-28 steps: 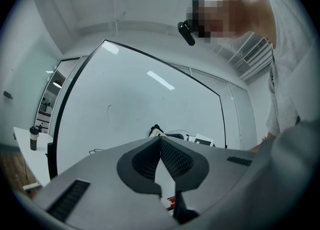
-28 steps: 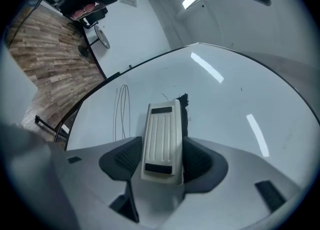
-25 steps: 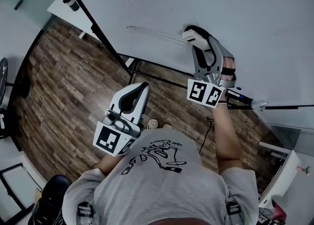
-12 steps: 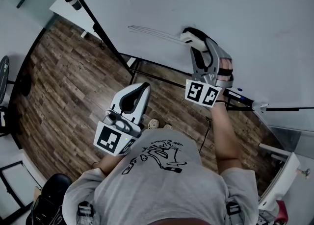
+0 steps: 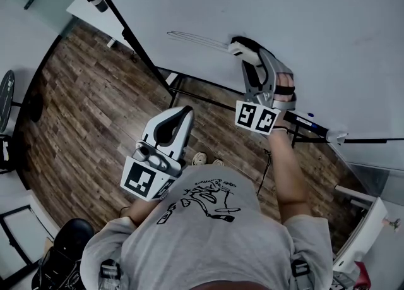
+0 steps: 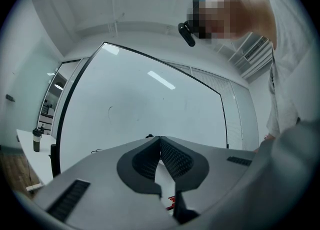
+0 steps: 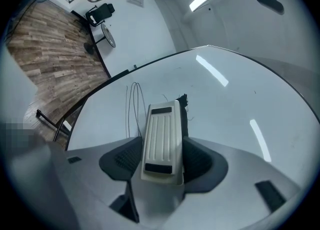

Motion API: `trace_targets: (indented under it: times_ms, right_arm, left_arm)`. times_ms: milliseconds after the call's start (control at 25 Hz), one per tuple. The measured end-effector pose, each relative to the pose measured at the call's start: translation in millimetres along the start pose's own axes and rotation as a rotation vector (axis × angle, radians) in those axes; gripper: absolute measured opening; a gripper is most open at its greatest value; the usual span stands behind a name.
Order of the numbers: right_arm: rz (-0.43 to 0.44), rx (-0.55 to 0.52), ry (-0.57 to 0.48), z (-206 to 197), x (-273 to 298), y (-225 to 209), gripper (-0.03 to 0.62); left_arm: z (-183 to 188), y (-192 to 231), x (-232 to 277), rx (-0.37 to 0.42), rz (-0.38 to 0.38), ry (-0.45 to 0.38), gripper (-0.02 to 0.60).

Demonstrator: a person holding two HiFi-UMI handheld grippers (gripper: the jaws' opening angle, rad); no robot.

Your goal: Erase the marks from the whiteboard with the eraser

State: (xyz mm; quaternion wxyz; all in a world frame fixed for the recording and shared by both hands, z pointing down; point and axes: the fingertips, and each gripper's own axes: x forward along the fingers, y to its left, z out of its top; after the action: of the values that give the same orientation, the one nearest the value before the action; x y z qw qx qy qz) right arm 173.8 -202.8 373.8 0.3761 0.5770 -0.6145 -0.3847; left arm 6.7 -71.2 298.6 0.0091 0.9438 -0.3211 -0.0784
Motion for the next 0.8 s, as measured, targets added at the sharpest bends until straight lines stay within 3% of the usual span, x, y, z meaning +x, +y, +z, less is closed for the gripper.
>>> trace_targets:
  times_ms: [800]
  right_arm:
    - [0.061,-0.072,-0.006,1,14,48,0.259]
  left_arm:
    - [1,-2,-12,-0.006,0.028,0.010,0.021]
